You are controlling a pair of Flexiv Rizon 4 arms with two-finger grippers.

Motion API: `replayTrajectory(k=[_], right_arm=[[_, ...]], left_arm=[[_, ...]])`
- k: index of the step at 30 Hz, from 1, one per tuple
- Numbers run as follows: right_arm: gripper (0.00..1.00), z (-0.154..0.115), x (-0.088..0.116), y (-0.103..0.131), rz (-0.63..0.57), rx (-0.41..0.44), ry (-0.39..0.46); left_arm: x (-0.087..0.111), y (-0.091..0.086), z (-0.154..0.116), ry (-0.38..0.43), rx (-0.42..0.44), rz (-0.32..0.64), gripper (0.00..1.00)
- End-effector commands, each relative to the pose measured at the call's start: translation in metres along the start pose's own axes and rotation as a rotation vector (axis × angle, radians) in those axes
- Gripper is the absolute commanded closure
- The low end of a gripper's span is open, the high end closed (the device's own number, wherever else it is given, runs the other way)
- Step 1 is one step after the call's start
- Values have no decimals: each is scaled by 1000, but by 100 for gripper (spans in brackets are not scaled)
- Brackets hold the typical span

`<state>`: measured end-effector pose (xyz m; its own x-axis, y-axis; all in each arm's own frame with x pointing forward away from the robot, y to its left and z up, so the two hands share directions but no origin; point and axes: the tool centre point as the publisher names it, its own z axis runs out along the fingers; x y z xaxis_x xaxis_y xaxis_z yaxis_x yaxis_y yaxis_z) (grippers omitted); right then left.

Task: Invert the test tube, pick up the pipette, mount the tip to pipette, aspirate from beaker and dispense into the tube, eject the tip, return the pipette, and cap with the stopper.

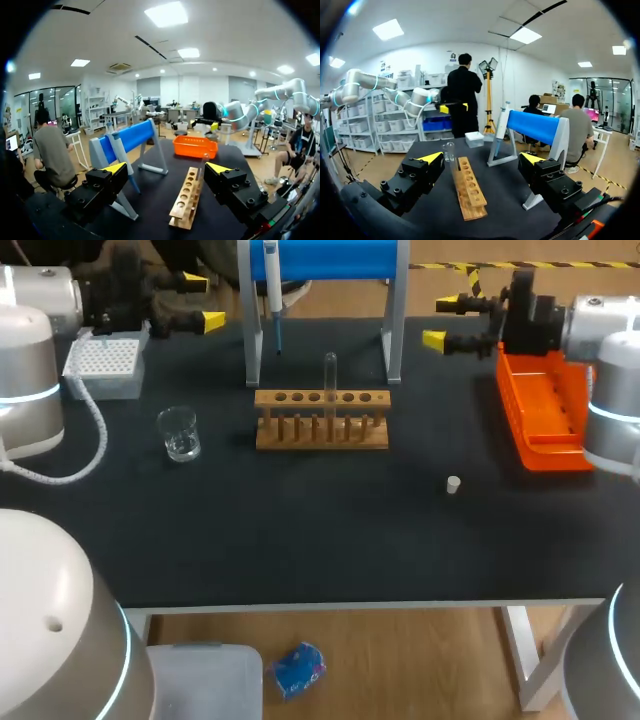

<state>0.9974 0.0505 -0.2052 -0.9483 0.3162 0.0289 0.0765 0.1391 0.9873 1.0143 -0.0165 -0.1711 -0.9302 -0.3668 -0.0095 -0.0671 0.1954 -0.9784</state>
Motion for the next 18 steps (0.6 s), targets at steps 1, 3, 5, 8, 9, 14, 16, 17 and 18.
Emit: replayTrajectory(k=[1, 3, 5, 8, 9, 14, 16, 17, 18], right_arm=[[0, -8, -4, 1, 1, 7, 74], [0, -8, -4, 1, 1, 7, 74], [0, -8, -4, 1, 1, 7, 74], [0, -6, -7, -1, -2, 9, 82], [0, -4, -8, -3, 12, 5, 102], [0, 26, 14, -16, 23, -56, 312], [0, 40, 20, -22, 28, -68, 373], [0, 47, 23, -24, 34, -79, 398], [0, 55, 27, -25, 21, -90, 432]], left_arm=[[-1, 4, -1, 13, 13, 2, 0], [-1, 4, -1, 13, 13, 2, 0], [-1, 4, -1, 13, 13, 2, 0], [-1, 4, -1, 13, 13, 2, 0], [-1, 4, -1, 13, 13, 2, 0], [-1, 4, -1, 13, 13, 2, 0], [-1, 4, -1, 13, 13, 2, 0], [-1, 4, -1, 13, 13, 2, 0], [-1, 4, -1, 13, 13, 2, 0]])
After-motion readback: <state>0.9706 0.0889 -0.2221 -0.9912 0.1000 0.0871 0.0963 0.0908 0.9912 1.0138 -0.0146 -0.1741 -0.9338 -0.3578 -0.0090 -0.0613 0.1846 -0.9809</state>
